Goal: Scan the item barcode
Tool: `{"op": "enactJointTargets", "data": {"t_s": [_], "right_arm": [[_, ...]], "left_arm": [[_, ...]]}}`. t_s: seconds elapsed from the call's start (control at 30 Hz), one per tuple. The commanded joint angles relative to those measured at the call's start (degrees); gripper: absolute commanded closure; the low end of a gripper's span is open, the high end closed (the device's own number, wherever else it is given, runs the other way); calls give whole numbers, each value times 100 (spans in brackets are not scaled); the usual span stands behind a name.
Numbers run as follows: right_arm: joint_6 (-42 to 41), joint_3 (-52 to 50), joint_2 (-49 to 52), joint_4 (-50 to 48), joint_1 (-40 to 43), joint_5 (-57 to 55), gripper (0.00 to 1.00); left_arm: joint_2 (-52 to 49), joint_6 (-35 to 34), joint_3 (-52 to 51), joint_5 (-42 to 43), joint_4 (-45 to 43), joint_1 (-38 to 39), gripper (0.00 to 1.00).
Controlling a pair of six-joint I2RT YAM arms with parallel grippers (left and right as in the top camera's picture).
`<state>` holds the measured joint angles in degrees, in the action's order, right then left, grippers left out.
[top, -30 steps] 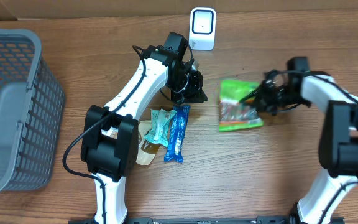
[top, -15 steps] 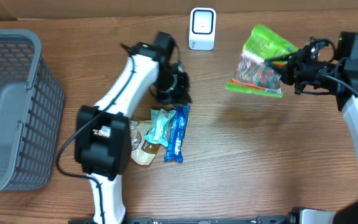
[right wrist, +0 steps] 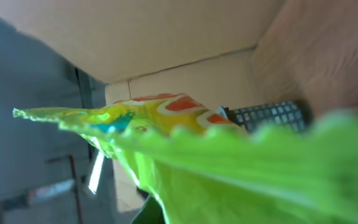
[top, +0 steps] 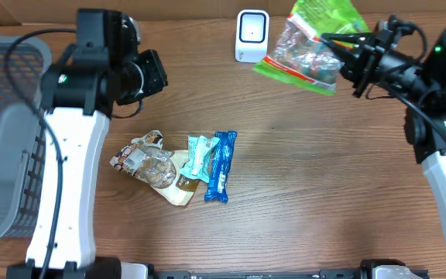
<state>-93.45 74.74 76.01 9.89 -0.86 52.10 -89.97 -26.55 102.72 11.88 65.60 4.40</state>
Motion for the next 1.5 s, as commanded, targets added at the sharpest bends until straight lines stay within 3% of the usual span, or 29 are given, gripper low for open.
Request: {"op": "enactJointTargets", "data": {"t_s": [0.0,0.27,0.43,0.73,0.83,0.93,1.07,1.23,1.37,1.4,1.47], "right_arm": [[-586,162,-79,173,-42,-763,96],[-503,155,0,2135,74,-2221,96],[-122,146,164,3073,79,-2579,96],[262,146,474,2922,76,-2549,96],[1154,146,509,2385,17,-2549,96],[2699,146,514,1862,-74,-2549,96],[4273,146,514,1867,-175,-2549,96],[4538,146,520,1735,-188,-2551,96],[5812,146,667,791,-463,-2465,96],[6181,146,728,562,-560,-2356,96],[6870,146,898,90,-763,-2083,96]], "left_arm": [[-50,-94,28,-398,39,15,96],[-216,-94,17,-487,179,17,96],[-295,-94,17,-492,188,15,96],[-352,-92,17,-490,195,15,96],[-356,-92,17,-492,190,17,96],[-356,-90,17,-505,190,15,96],[-356,-90,17,-505,188,15,96],[-356,-90,17,-505,188,15,96],[-356,-87,17,-542,186,15,93],[-356,-87,17,-584,188,15,92],[-356,-87,17,-656,190,15,78]]}}
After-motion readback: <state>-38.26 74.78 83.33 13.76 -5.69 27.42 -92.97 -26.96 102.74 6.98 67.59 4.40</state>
